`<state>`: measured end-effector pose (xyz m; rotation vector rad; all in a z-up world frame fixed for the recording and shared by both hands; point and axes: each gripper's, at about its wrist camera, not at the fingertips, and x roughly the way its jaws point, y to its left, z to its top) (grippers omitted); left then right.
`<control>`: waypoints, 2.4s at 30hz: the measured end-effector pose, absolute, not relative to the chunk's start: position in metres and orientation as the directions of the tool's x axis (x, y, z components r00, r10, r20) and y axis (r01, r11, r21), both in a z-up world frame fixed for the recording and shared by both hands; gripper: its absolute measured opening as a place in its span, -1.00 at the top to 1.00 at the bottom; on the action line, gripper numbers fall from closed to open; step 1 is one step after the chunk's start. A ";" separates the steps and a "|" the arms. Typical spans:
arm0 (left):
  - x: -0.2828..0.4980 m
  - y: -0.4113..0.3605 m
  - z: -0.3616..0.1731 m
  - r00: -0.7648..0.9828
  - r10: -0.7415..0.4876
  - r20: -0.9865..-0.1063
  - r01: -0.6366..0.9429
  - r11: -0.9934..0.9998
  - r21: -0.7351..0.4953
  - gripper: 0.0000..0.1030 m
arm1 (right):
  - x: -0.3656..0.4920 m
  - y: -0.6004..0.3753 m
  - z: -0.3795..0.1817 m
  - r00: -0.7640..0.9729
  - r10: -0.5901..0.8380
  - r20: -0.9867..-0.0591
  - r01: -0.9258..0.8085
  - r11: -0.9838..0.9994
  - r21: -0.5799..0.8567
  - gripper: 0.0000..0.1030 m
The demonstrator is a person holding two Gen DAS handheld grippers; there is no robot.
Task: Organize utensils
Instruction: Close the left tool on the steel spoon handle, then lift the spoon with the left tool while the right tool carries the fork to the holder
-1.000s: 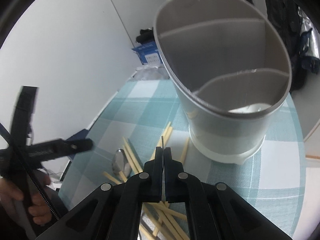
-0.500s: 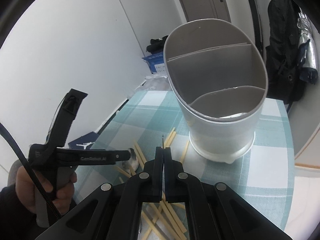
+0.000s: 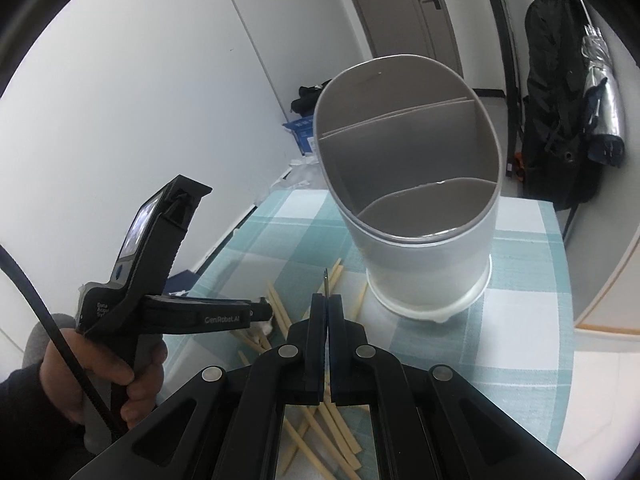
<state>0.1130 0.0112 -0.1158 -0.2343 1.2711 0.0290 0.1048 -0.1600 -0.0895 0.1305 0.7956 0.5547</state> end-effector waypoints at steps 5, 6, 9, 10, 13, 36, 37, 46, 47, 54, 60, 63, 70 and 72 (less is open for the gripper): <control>0.116 0.017 -0.112 0.327 -0.111 -0.939 -0.187 0.966 -0.179 0.96 | 0.102 -0.168 -0.089 0.568 0.521 -0.637 -0.420 0.849 0.321 0.99; 0.117 0.017 -0.111 0.334 -0.103 -0.937 -0.193 0.965 -0.175 0.97 | 0.102 -0.168 -0.090 0.569 0.522 -0.636 -0.421 0.849 0.320 0.99; 0.118 0.021 -0.112 0.344 -0.113 -0.932 -0.211 0.958 -0.194 1.00 | 0.103 -0.168 -0.090 0.569 0.520 -0.637 -0.421 0.849 0.318 0.99; 0.118 0.021 -0.112 0.345 -0.122 -0.931 -0.215 0.955 -0.205 1.00 | 0.102 -0.169 -0.091 0.569 0.519 -0.638 -0.420 0.850 0.317 0.99; 0.116 0.028 -0.111 0.354 -0.107 -0.929 -0.240 0.950 -0.201 1.00 | 0.101 -0.170 -0.088 0.572 0.516 -0.637 -0.413 0.853 0.320 0.99; 0.112 0.028 -0.124 0.367 -0.149 -0.918 -0.218 0.946 -0.240 0.10 | 0.066 -0.176 -0.060 0.661 0.466 -0.588 -0.381 0.884 0.273 0.98; 0.115 0.027 -0.126 0.354 -0.143 -0.924 -0.219 0.948 -0.231 0.10 | 0.066 -0.178 -0.060 0.662 0.466 -0.587 -0.381 0.883 0.272 0.98; 0.121 0.008 -0.124 0.352 -0.034 -0.936 -0.175 0.979 -0.101 0.43 | 0.065 -0.194 -0.054 0.673 0.473 -0.569 -0.371 0.881 0.295 0.98; 0.123 0.003 -0.123 0.348 -0.011 -0.938 -0.167 0.983 -0.073 0.54 | 0.065 -0.195 -0.054 0.674 0.473 -0.568 -0.371 0.881 0.293 0.98; 0.120 0.013 -0.120 0.382 -0.008 -0.924 -0.218 0.971 -0.098 0.91 | 0.068 -0.203 -0.054 0.668 0.481 -0.568 -0.365 0.877 0.313 0.98; 0.120 0.018 -0.114 0.419 -0.007 -0.908 -0.251 0.960 -0.124 1.00 | 0.068 -0.204 -0.051 0.675 0.479 -0.561 -0.370 0.878 0.304 0.98; 0.114 0.021 -0.103 0.463 -0.001 -0.886 -0.273 0.951 -0.144 1.00 | 0.068 -0.204 -0.051 0.677 0.473 -0.563 -0.365 0.881 0.302 0.98; 0.091 0.026 -0.062 0.629 0.026 -0.777 -0.265 0.947 -0.183 1.00 | 0.064 -0.199 -0.048 0.693 0.452 -0.561 -0.358 0.892 0.276 0.98; 0.083 0.025 -0.051 0.674 0.029 -0.739 -0.247 0.951 -0.187 1.00 | 0.063 -0.195 -0.047 0.700 0.444 -0.559 -0.361 0.896 0.260 0.98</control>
